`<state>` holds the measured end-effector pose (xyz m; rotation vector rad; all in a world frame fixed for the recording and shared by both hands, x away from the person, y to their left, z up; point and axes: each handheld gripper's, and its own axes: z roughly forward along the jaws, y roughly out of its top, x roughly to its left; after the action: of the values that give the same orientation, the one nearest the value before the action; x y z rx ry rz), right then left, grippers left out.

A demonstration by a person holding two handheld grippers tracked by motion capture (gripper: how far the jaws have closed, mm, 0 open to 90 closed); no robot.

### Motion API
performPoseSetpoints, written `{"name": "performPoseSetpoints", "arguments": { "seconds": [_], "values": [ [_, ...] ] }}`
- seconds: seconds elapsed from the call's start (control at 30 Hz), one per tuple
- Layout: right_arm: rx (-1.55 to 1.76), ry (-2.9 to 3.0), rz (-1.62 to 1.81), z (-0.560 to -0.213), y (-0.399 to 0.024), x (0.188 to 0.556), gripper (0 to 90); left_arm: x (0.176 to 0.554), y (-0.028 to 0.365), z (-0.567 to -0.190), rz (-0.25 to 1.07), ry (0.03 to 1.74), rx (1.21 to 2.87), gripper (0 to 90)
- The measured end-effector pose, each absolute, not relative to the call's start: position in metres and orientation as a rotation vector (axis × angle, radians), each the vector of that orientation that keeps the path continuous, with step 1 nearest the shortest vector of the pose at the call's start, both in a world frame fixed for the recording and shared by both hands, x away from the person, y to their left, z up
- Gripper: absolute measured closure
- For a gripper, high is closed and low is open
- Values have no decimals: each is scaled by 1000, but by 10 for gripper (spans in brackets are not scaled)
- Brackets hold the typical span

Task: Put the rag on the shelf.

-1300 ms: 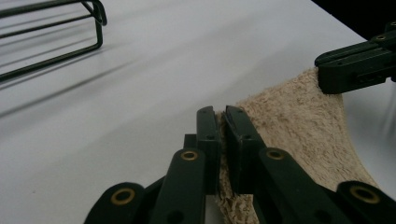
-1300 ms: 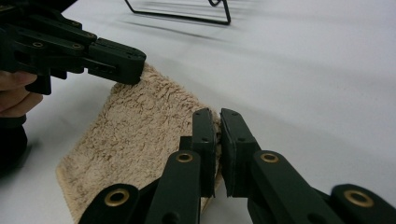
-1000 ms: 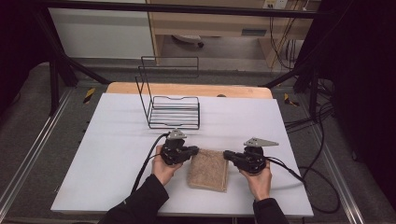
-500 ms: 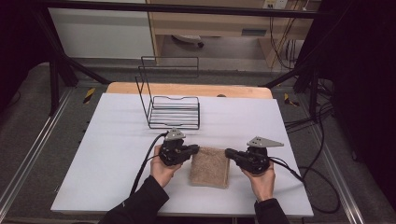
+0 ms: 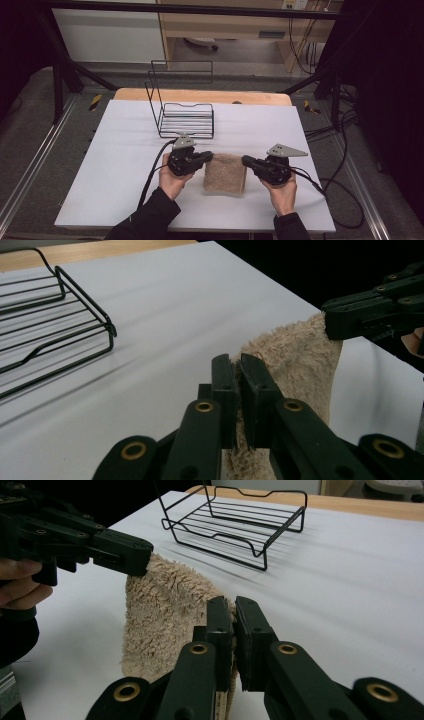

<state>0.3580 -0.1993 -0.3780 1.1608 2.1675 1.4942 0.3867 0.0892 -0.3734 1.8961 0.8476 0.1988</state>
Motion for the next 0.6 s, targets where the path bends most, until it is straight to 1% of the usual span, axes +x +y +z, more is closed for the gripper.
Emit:
{"name": "performPoseSetpoints", "arguments": {
  "seconds": [0.6],
  "values": [
    [1090,2098,1531,-350,-200,354,857,383,91,-344,257,800,1858,848]
  ]
}}
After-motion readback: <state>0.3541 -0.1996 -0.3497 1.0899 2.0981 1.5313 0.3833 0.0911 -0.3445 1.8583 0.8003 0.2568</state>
